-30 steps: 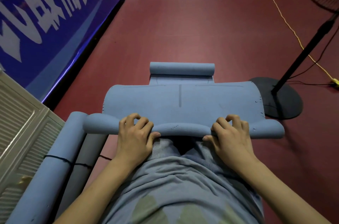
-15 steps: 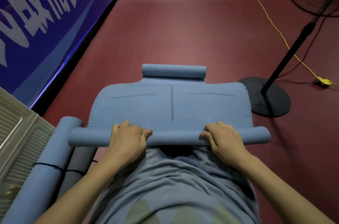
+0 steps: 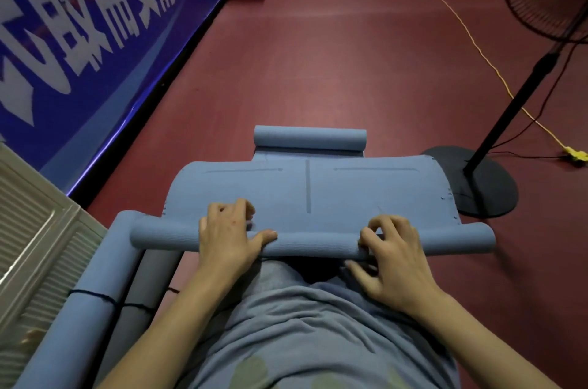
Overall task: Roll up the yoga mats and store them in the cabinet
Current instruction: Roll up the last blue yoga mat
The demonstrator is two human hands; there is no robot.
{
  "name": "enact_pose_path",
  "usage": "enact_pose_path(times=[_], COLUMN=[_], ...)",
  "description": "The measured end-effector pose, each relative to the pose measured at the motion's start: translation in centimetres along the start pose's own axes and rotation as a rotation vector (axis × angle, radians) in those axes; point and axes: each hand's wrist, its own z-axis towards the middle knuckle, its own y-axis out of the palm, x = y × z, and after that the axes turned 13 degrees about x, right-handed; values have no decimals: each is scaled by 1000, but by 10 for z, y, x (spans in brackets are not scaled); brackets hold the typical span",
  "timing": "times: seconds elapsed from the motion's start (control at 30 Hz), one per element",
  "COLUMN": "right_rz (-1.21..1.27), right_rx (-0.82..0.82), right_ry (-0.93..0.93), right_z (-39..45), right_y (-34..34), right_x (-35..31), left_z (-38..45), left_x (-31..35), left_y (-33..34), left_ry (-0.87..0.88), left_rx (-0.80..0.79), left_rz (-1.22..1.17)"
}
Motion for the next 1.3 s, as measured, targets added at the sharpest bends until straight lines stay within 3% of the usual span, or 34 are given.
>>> enact_pose_path(times=[0.2, 0.37, 0.5, 0.8, 1.1, 1.3], right_rz=[-158, -185, -200, -290, -236, -141], right_rx=[-59, -74, -85, -135, 7, 36], right_ry=[-10, -29, -15, -15, 52, 69], right_z=[6, 9, 14, 31, 36, 30], right_y=[0, -3, -5, 1, 29, 14], right_x=[-5, -10, -15, -18, -4, -4], left_z=[-20, -35, -36, -19, 33, 35], left_x=[3, -3, -2, 5, 20, 19], left_y=[9, -2, -5, 10, 12, -5], left_ry=[307, 383, 399, 434, 322, 247], left_rx=[114, 189, 97, 55, -305, -394], left_rz=[-19, -16, 39, 132, 238, 143])
